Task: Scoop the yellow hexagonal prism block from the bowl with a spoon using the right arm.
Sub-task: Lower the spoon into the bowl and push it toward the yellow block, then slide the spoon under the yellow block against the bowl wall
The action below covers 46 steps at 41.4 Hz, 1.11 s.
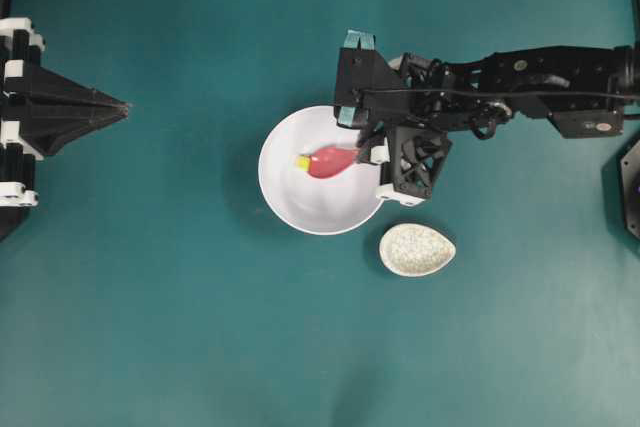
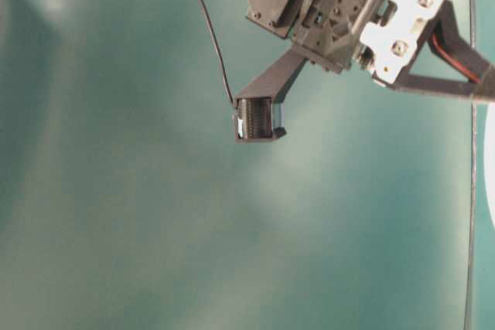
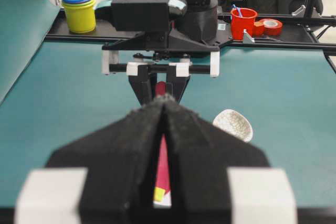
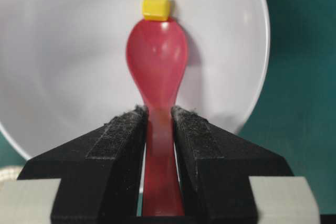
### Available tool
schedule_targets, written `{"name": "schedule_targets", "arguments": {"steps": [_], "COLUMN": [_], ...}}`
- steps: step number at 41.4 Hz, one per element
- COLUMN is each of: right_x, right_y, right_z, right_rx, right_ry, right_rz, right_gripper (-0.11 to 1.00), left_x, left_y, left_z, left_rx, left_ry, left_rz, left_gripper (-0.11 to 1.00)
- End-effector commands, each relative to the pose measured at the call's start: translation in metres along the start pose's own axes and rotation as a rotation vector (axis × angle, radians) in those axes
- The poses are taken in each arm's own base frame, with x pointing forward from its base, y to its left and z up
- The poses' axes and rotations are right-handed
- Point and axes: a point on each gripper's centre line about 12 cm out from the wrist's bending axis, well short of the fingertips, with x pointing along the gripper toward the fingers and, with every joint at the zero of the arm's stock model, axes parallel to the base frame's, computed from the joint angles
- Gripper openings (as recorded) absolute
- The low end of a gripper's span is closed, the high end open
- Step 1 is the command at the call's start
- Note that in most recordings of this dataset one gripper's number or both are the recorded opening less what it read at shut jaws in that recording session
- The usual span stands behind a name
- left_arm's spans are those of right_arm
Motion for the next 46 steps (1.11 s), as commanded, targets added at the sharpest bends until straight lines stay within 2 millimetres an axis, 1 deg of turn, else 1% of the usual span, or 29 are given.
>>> {"name": "schedule_targets", "arguments": {"steps": [1, 14, 26, 46], "right_x": [-0.009, -0.010, -0.011, -0.011], "right_y": [0.000, 0.003, 0.015, 0.027], "right_z": [0.016, 0.023, 0.028, 0.032], "right_rx": [-0.002, -0.007, -0.024, -0.040], "right_ry": [-0.070, -0.130, -0.153, -0.180], "right_rz": [-0.005, -0.008, 0.010, 0.028], "right_gripper": [0.23, 0.23, 0.23, 0.23], "left_x": [0.002, 0.002, 0.002, 0.002], "left_y": [0.001, 0.001, 0.001, 0.001], "left_z": [0.008, 0.009, 0.009, 0.008], "left_rx": [0.002, 0.000, 0.002, 0.000], "left_ry": [-0.026, -0.029, -0.029, -0.028], "left_rz": [0.002, 0.003, 0.002, 0.003], "left_gripper": [0.00, 0.00, 0.00, 0.00]}}
